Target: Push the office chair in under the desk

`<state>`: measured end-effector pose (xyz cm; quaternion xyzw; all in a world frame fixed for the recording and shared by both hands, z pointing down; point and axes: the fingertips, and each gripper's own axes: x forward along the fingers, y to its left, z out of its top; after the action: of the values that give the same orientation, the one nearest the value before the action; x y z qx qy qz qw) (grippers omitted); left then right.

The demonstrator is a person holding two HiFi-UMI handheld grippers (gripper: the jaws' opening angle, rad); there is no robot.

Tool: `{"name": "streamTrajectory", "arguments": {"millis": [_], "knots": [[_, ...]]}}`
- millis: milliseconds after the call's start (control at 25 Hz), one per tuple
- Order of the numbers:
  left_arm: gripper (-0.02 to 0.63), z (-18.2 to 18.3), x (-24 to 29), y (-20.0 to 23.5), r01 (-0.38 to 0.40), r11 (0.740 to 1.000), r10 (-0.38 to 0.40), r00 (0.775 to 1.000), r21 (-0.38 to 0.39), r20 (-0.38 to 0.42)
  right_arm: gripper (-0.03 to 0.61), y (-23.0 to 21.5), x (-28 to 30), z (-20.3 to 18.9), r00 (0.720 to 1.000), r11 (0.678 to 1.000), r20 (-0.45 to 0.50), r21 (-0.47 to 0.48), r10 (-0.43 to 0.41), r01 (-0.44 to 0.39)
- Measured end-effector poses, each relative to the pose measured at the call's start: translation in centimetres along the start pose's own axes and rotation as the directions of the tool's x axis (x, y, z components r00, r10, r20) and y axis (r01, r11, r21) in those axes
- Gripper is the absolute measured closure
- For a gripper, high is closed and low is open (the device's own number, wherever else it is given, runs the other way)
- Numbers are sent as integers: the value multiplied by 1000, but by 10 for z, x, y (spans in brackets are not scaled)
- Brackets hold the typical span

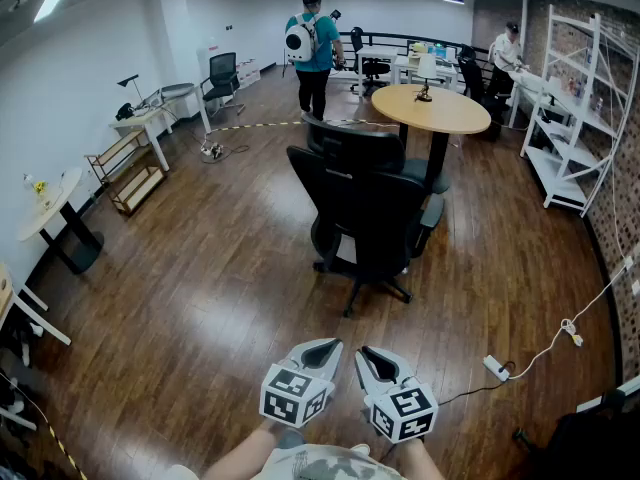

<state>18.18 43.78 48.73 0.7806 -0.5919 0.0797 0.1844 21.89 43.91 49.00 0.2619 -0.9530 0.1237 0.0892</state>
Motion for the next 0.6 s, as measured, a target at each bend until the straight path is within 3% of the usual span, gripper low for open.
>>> {"name": "streamTrajectory", "arguments": {"millis": [320,600], "knots": [[598,2,14,16,-17,999,18,1000,-41,16,546,-16,16,0,1000,1000,-21,-8,18,-18],[598,27,56,52,42,999,-41,999,-34,30,546,-43,57,18,999,999,-6,-27,-34,34]]}}
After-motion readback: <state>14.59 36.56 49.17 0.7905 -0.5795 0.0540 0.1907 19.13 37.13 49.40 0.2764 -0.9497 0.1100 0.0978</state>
